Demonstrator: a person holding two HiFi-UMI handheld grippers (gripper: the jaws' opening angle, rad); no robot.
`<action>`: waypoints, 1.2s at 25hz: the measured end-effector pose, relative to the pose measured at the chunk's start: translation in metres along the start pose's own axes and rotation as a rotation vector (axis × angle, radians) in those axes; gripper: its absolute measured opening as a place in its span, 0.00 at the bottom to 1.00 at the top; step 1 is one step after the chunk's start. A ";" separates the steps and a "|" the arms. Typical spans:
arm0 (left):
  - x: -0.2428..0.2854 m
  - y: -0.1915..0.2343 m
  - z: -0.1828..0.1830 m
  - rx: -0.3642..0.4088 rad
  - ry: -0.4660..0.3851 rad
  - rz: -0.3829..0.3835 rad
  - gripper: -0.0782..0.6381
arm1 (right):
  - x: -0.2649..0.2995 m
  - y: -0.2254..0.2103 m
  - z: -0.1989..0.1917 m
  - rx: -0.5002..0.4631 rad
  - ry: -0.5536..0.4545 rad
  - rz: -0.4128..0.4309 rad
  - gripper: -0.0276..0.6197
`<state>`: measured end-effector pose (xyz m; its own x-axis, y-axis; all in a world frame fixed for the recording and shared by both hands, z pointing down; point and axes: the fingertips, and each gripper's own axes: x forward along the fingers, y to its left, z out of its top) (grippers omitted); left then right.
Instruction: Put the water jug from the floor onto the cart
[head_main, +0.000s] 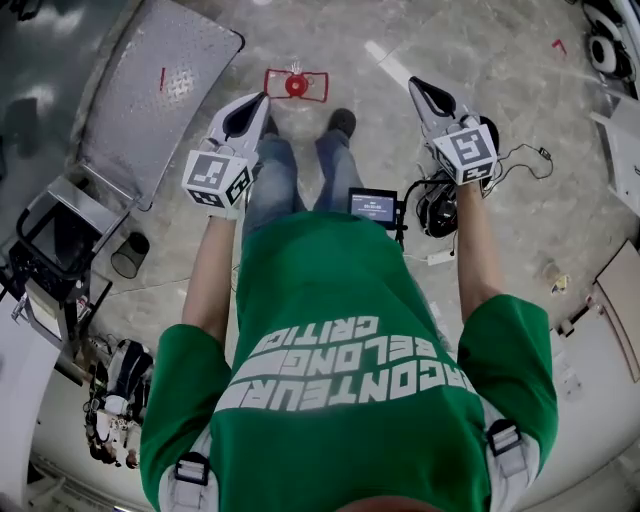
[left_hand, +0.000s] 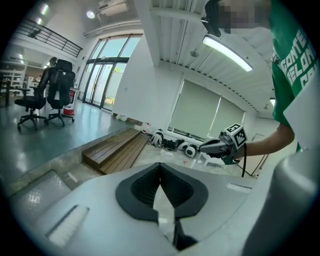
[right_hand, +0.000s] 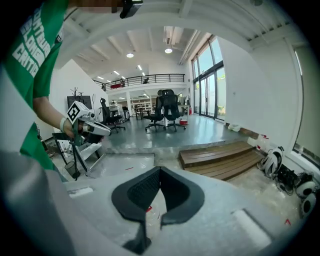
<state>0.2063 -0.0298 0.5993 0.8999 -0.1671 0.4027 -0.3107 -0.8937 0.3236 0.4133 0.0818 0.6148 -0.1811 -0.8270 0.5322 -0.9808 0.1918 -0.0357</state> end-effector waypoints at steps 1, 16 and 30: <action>0.004 0.005 -0.009 0.001 0.016 0.006 0.13 | 0.012 0.001 -0.010 0.005 0.010 0.010 0.03; 0.048 0.109 -0.187 -0.129 0.262 0.085 0.23 | 0.172 0.063 -0.159 0.138 0.164 0.051 0.12; 0.109 0.162 -0.308 -0.166 0.437 0.098 0.35 | 0.238 0.104 -0.276 0.287 0.316 0.007 0.25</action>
<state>0.1597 -0.0649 0.9592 0.6619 -0.0243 0.7492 -0.4640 -0.7982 0.3841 0.2884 0.0510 0.9716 -0.2005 -0.6154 0.7623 -0.9680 0.0048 -0.2507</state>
